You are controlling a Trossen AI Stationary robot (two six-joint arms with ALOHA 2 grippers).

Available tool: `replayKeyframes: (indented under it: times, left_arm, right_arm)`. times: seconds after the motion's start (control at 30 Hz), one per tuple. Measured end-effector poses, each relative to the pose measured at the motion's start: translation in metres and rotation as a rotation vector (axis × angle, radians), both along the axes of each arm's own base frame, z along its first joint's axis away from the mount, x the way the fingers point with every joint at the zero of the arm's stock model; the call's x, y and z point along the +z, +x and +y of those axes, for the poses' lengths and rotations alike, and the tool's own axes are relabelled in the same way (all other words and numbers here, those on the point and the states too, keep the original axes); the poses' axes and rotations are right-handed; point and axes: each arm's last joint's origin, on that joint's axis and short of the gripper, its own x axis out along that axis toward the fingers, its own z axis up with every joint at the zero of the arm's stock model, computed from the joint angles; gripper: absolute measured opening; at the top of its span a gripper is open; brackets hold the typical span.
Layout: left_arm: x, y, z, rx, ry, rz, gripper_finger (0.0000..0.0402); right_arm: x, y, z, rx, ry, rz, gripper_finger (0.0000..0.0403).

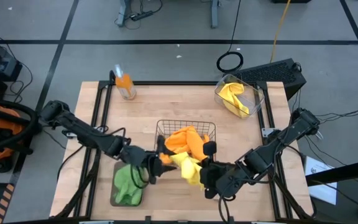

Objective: Sort microfiber towel by color & place in baskets
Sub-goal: Put the yellow microfiber towel into the transparent bin

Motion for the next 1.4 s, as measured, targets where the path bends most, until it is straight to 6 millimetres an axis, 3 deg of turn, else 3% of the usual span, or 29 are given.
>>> replayKeyframes:
  times: [0.1,0.3,0.33,0.53,0.7,1.17,1.4]
  left_arm:
    - [-0.005,0.006,0.007,0.012,0.018,0.016,0.0191]
    - [-0.006,0.011,0.015,0.012,0.026,0.016,0.0028]
    - [-0.005,0.011,0.015,0.006,0.020,0.010,0.0016]
    - [-0.001,0.008,0.010,-0.034,0.002,-0.016,0.0019]
    - [0.003,0.009,0.007,-0.040,-0.014,-0.057,0.0008]
    - [0.005,0.011,0.014,0.095,-0.028,-0.087,0.0010]
    - [0.005,0.011,0.015,0.079,-0.050,-0.084,0.0010]
  right_arm:
    - [0.001,0.001,0.000,0.007,-0.022,-0.006,0.0004]
    - [0.000,0.000,-0.002,-0.033,-0.105,-0.009,0.0004]
    - [0.000,-0.001,-0.003,-0.037,-0.106,-0.003,0.0004]
    - [-0.007,-0.006,-0.009,-0.147,-0.066,0.030,0.0006]
    - [-0.009,-0.007,-0.011,-0.247,0.002,-0.001,0.0032]
    - [-0.043,0.019,0.008,-0.234,-0.036,0.013,0.0194]
    - [-0.044,0.026,0.011,-0.277,-0.085,-0.064,0.0250]
